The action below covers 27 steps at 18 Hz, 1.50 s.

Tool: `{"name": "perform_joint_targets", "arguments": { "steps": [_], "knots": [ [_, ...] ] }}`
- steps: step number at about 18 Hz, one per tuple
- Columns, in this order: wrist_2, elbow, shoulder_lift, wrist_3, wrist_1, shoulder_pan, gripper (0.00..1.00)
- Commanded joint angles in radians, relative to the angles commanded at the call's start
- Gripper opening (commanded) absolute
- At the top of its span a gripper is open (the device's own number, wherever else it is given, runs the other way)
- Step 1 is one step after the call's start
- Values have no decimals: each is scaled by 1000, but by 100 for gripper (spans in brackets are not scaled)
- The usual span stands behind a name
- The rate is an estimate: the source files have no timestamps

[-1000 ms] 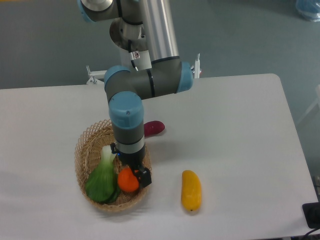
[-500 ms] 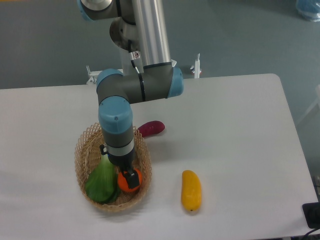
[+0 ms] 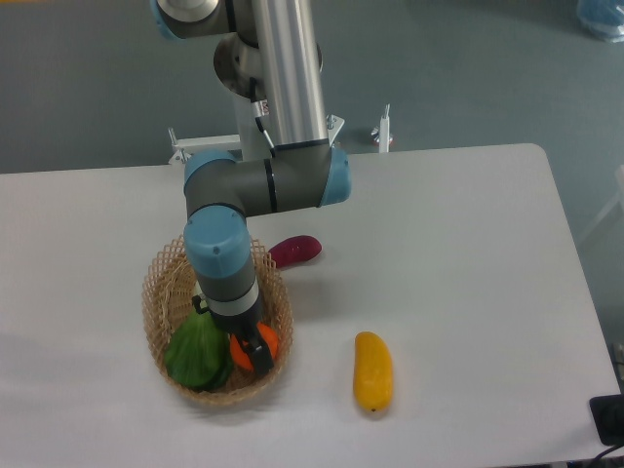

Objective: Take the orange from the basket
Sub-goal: 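Lift the grasped orange up out of the basket, then carry the orange away from the basket, holding it above the table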

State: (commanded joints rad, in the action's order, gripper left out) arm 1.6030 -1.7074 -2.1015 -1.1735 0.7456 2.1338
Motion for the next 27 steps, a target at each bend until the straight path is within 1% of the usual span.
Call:
{"name": "perform_joint_targets", "arguments": {
  "steps": [3,6,8,12,13,15,16,17,20,21,22,25,27],
  "knots": [
    [-2,11,3,0,1,0,88],
    [-5,15,9,0,3,0,66],
    [-9,17,15,-1,5,2,62],
    [-29,41,34,-3,15,11,63],
    [-43,41,50,-2,17,20,64],
    [-66,44,70,-2,55,44,64],
    [-93,58,77,-2,96,60,64],
    [-112,69,81,0,119,70,64],
    [-127,97,89,0,158,104,65],
    [-129,106,90,0,173,118,67],
    [-129,118,97,-1,198,135,72],
    [-127,132,109,-2,238,169,72],
    [-127,133,118,-6,241,192,72]
  ]
}}
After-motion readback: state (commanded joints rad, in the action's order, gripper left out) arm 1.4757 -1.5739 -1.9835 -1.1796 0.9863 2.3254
